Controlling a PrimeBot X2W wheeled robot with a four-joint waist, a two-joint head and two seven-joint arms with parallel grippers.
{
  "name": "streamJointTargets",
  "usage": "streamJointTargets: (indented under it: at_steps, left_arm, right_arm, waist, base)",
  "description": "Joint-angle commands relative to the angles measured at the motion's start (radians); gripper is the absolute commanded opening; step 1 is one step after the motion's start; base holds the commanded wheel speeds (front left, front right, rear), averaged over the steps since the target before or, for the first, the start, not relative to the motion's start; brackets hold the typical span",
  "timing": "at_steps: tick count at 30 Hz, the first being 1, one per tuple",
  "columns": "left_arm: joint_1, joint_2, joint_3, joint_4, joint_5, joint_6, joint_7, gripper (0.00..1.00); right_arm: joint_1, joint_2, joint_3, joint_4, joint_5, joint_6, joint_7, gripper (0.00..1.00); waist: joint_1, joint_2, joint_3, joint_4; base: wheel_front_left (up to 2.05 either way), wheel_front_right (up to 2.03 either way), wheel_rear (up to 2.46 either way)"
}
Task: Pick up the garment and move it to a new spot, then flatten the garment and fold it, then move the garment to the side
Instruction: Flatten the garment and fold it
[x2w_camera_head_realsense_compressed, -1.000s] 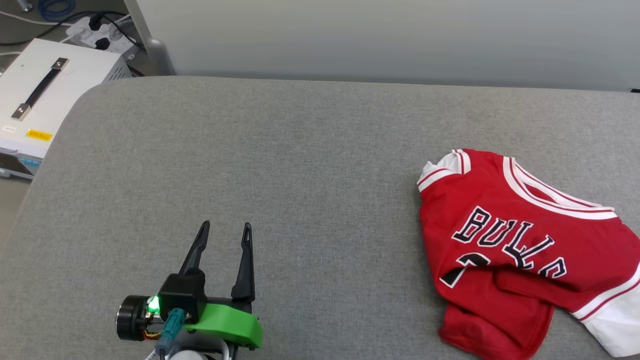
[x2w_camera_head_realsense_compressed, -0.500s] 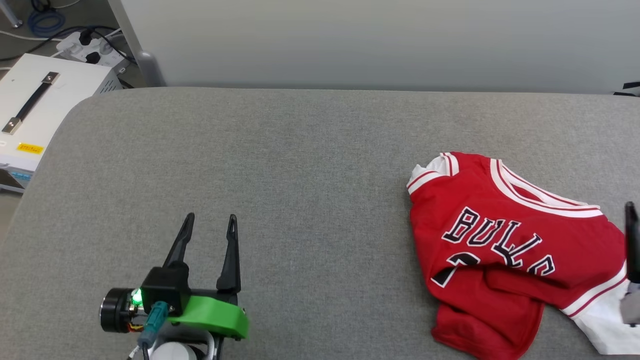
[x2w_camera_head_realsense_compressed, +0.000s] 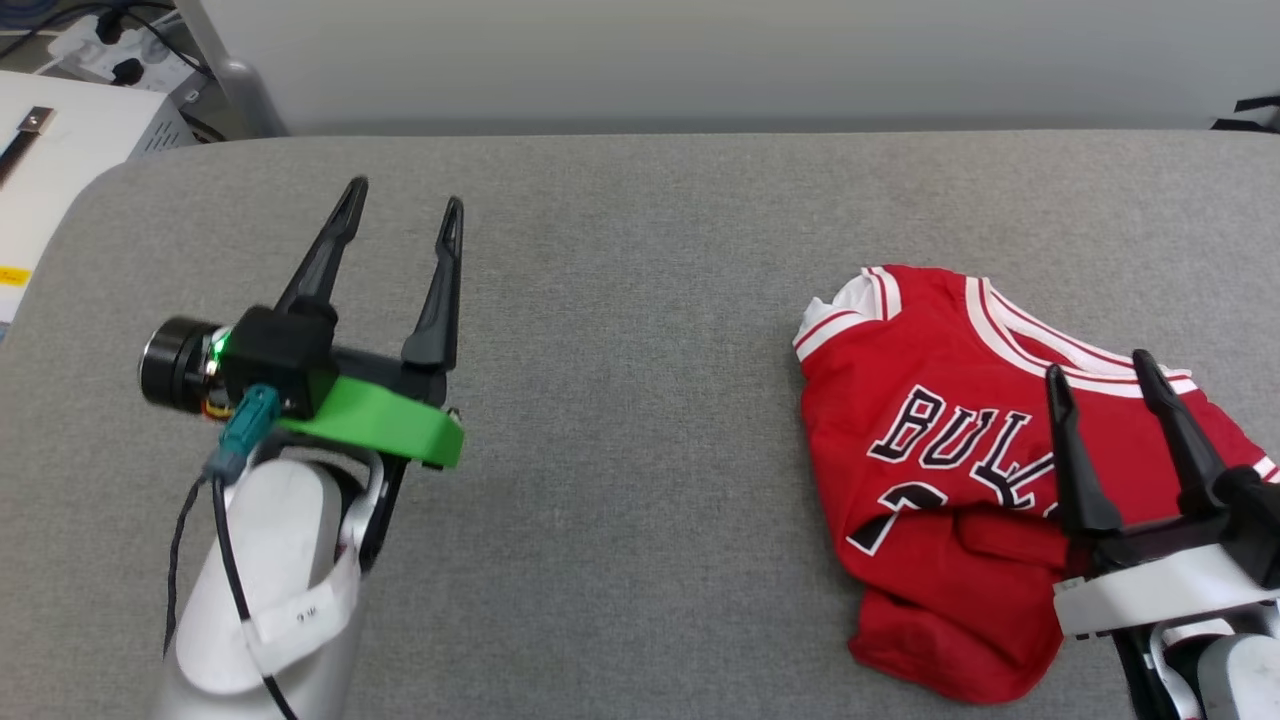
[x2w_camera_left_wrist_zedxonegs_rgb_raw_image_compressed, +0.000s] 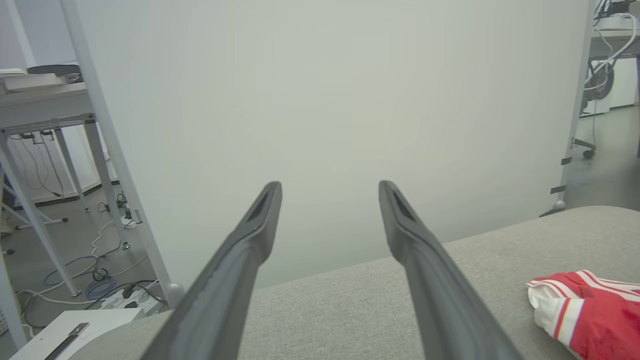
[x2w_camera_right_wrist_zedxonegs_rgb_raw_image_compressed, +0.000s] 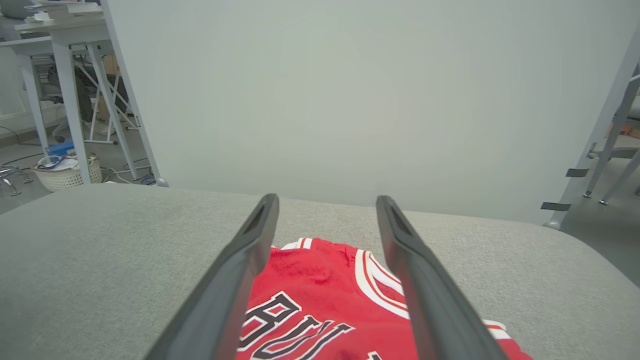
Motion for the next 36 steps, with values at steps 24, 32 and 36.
streamJointTargets:
  at_steps: [24,32,36]
  left_arm:
    - [-0.799,0.148,-0.807,0.205,-0.815,-0.007,0.801,1.0]
    - [-0.924,0.087,-1.031,0.308,-0.852,-0.007,0.886,1.0]
    - [-0.957,0.063,-1.108,0.382,-0.844,-0.007,0.872,1.0]
  right_arm:
    - [-0.191,0.025,0.15,0.056,-0.051,-0.001,-0.042,1.0]
    - [-0.25,0.049,0.178,0.052,-0.076,-0.001,-0.042,1.0]
    - [-0.28,0.065,0.197,0.054,-0.085,-0.001,-0.042,1.0]
  waist:
    - [0.0,0.0,0.222,-0.173]
    - [0.0,0.0,0.3,-0.21]
    - [0.0,0.0,0.34,-0.231]
  base:
    - [0.0,0.0,0.0]
    - [0.0,0.0,0.0]
    - [0.0,0.0,0.0]
